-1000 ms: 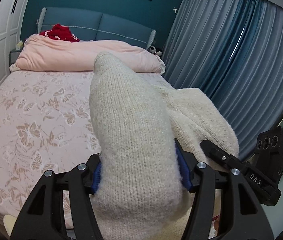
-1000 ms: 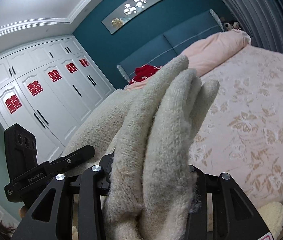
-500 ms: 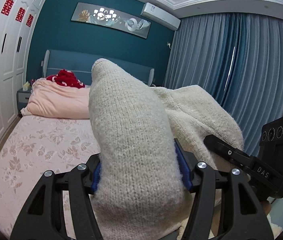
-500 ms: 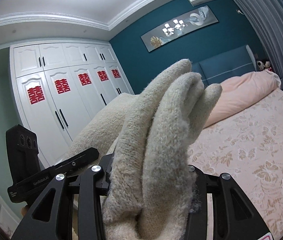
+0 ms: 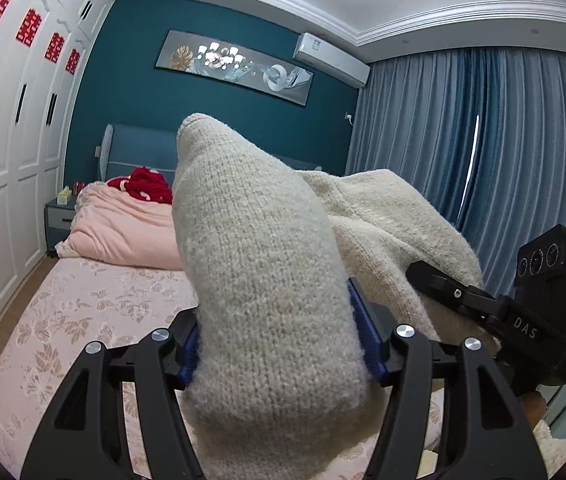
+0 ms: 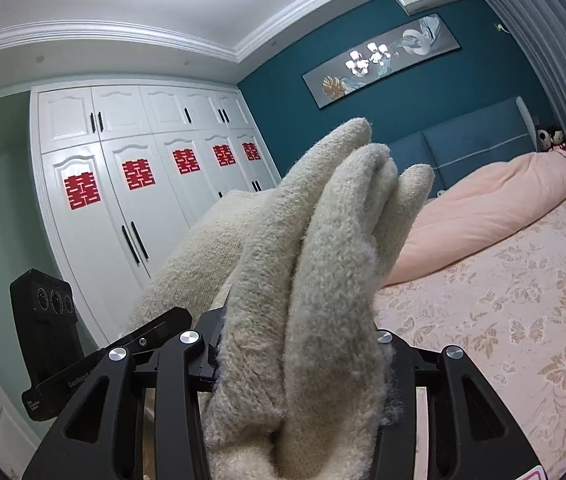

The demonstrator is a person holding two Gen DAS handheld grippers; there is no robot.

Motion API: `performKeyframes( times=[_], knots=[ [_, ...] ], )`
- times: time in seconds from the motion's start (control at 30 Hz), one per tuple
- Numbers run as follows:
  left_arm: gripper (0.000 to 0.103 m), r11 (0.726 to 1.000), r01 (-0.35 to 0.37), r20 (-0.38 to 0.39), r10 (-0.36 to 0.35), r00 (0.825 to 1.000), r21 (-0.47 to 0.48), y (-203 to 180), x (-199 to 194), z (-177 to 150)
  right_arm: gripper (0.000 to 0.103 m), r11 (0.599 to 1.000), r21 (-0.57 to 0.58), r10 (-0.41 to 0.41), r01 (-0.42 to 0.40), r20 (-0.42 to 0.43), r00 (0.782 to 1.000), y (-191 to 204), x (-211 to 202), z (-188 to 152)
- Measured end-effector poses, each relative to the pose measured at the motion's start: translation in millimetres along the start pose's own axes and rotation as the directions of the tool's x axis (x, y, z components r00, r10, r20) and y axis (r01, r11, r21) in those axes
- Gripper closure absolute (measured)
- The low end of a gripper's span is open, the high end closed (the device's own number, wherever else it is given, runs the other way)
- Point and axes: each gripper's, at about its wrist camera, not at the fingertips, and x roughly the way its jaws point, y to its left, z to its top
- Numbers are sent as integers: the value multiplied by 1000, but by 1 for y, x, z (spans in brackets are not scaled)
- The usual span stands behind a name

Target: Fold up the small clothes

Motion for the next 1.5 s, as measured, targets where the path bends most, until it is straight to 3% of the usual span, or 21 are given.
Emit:
performKeyframes(
  times=[0.1, 0.2, 0.27, 0.33, 0.37, 0.4, 0.57, 0.67, 0.77, 0.87, 0.9, 0.93, 1.0, 1.1, 1.13, 1.23, 1.3, 1.37, 1.43, 1.47, 1.5],
  knots=[
    [42, 997, -24, -73, 19, 997, -69, 38, 38, -38, 56, 998, 32, -55, 58, -97, 994, -30, 43, -33],
    [37, 984, -92, -191, 62, 980, -150, 83, 79, -106, 51, 985, 110, -105, 136, -250, 962, -77, 79, -101],
    [33, 962, -167, -320, 92, 943, -217, 113, 103, -169, 50, 955, 138, -187, 262, -404, 896, -120, 99, -170],
    [34, 928, -297, -477, 161, 864, -225, 139, 118, -234, 50, 899, 123, -285, 420, -565, 775, -159, 106, -232],
    [34, 913, -340, -539, 173, 824, -226, 149, 120, -261, 50, 873, 124, -310, 471, -606, 733, -173, 100, -254],
    [34, 901, -355, -563, 164, 810, -248, 156, 116, -278, 49, 858, 140, -315, 494, -617, 721, -183, 90, -268],
    [16, 831, -336, -513, 72, 855, -443, 180, 99, -297, 29, 835, 280, -257, 475, -565, 784, -200, 69, -262],
    [10, 817, -319, -495, 48, 868, -480, 187, 116, -291, 20, 830, 339, -184, 443, -583, 791, -207, 93, -263],
    [10, 808, -326, -547, 5, 837, -490, 187, 146, -295, 20, 803, 356, -152, 478, -653, 742, -218, 124, -285],
    [12, 761, -332, -607, -100, 788, -557, 195, 173, -317, 18, 768, 427, -75, 476, -679, 730, -223, 146, -308],
    [20, 741, -333, -612, -130, 780, -583, 197, 178, -323, 28, 767, 429, -75, 476, -677, 732, -220, 151, -310],
    [29, 736, -345, -617, -124, 777, -582, 198, 180, -325, 52, 780, 419, -76, 466, -674, 734, -216, 156, -308],
    [46, 758, -309, -587, -119, 801, -575, 193, 179, -313, 63, 815, 368, -96, 448, -676, 730, -203, 165, -290],
    [52, 833, -231, -524, -82, 848, -503, 173, 170, -269, 67, 898, 294, -109, 329, -575, 811, -168, 162, -235],
    [52, 851, -203, -490, -71, 869, -484, 166, 164, -251, 67, 926, 260, -112, 273, -501, 858, -150, 154, -198],
    [51, 876, -136, -397, -68, 915, -462, 151, 148, -213, 63, 949, 211, -122, 236, -446, 887, -142, 141, -171],
    [42, 900, -143, -388, -32, 921, -412, 142, 144, -208, 55, 943, 193, -150, 270, -479, 865, -158, 141, -183],
    [35, 915, -200, -438, 28, 898, -351, 138, 154, -223, 49, 917, 164, -213, 365, -572, 792, -187, 147, -215],
    [34, 909, -281, -540, 77, 838, -308, 143, 170, -257, 51, 847, 88, -348, 524, -652, 673, -214, 144, -243],
    [35, 901, -326, -587, 104, 803, -286, 146, 175, -272, 54, 822, 87, -383, 563, -648, 658, -222, 130, -249],
    [35, 890, -375, -630, 139, 764, -259, 150, 176, -284, 56, 815, 117, -386, 568, -622, 682, -223, 116, -246]
  ],
)
